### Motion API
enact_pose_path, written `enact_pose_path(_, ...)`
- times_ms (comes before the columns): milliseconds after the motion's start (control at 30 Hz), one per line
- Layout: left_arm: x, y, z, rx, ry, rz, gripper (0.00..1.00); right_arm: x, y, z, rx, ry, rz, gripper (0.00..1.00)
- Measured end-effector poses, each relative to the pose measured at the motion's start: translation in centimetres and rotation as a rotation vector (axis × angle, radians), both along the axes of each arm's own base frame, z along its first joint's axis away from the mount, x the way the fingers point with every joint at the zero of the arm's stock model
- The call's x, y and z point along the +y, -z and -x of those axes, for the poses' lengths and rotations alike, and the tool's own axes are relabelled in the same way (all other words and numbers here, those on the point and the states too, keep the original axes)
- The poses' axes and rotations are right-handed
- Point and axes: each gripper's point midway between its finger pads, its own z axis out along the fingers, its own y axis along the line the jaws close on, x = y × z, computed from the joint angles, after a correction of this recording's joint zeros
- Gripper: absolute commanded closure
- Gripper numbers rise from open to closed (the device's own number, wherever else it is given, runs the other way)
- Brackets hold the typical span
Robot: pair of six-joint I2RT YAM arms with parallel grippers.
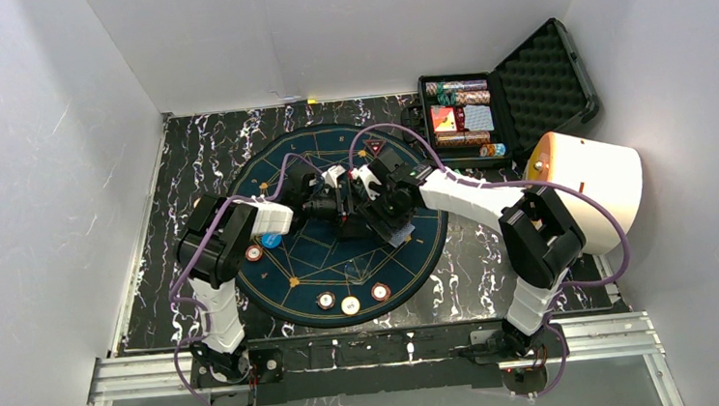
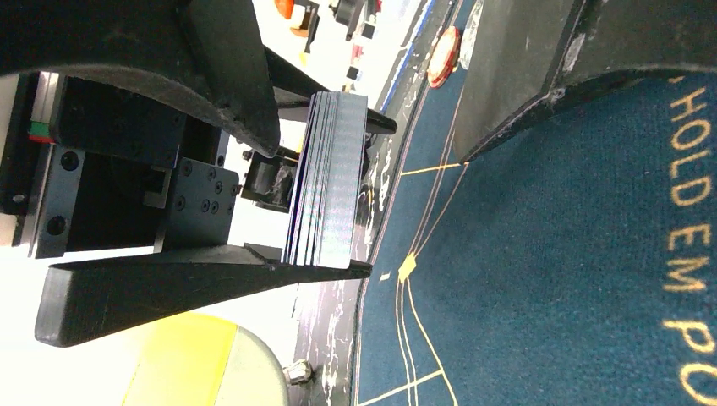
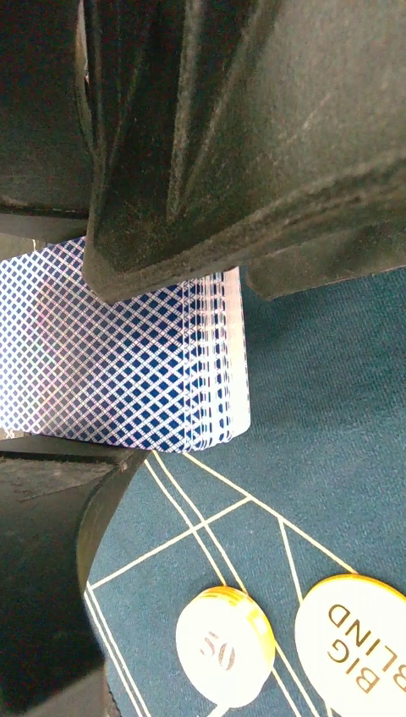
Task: Distribute texas hold em gaming equipment
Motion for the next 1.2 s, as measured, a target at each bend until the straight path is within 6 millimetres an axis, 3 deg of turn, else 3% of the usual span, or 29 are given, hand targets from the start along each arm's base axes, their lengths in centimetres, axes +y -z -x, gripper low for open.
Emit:
enact_pose_path(200,-0.2,0.0,0.3,-0.005,0.029,0.006,0.28,0.0,0.0,0.1,0.002,-0.018,0.001,0.55)
enact_pose_path(733,-0.1,0.2,0.3,-0.038,0.095,-0.029,0.58,0.1,-0.1,0.4,-0.009,-0.033,0.024,0.58)
enact_pose_path(1200,1.9,0.6,-0.7,-0.023,0.065,-0.057,0.66,-0.5,0.8,0.9,-0.005,-0.044,0.047,0.6)
